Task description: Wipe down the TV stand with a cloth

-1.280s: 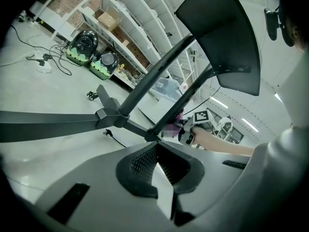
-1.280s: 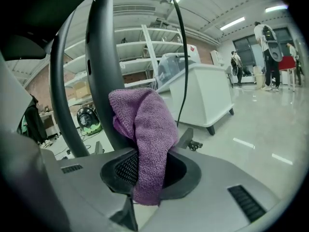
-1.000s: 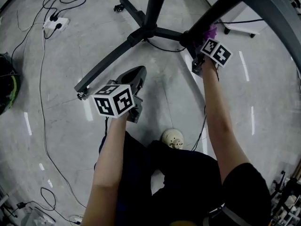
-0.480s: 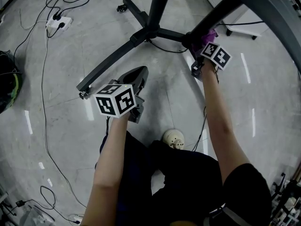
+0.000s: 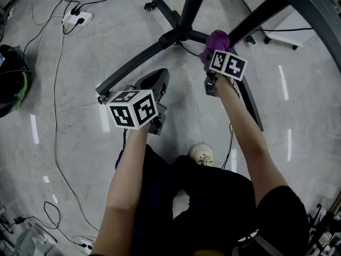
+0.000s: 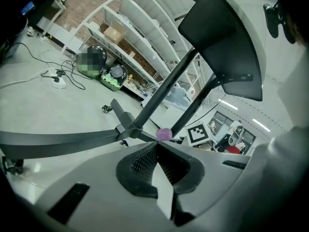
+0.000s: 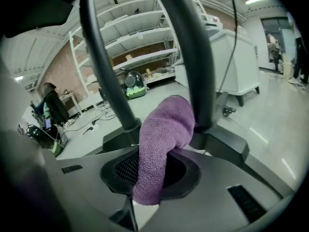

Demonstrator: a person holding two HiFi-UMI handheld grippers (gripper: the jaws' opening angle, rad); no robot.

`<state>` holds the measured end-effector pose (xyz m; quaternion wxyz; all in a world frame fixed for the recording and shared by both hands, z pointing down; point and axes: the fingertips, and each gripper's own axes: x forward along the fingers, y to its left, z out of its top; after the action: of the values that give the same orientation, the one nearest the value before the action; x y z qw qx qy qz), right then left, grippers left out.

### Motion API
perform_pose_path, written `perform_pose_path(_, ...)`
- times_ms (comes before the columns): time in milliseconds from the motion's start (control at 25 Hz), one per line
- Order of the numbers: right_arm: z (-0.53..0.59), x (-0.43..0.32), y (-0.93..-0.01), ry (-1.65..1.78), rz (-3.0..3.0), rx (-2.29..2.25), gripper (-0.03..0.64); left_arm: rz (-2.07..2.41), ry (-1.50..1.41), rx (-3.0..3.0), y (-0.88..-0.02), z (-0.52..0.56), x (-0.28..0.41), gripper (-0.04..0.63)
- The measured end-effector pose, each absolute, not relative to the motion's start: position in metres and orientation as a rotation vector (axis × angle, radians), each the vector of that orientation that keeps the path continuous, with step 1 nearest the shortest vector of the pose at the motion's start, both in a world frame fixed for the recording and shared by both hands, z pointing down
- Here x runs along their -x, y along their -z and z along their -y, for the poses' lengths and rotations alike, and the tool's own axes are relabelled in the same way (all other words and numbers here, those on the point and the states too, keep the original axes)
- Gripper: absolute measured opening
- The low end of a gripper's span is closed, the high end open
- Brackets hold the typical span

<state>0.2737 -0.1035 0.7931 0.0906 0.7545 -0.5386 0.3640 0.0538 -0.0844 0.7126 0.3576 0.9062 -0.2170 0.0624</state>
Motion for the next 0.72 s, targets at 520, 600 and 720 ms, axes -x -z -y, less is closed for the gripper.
perform_pose_path(520,0.187,-0.018,-0.770,-0.954,2.218,-1.503,0.089,0.876,-0.078,-2.343,-0.682,0.125,0.070,0.006)
perform_pose_path(600,0.189,0.012,-0.773,-0.947,2.247,-1.422,0.089,0.970,-0.131,-2.349,-0.683,0.132,0.095,0.006)
perform_pose_path(720,0.190,0.053,-0.777,-0.945,2.291,-1.311,0.089,1.096,-0.216,-2.341,-0.689,0.138,0.127,0.007)
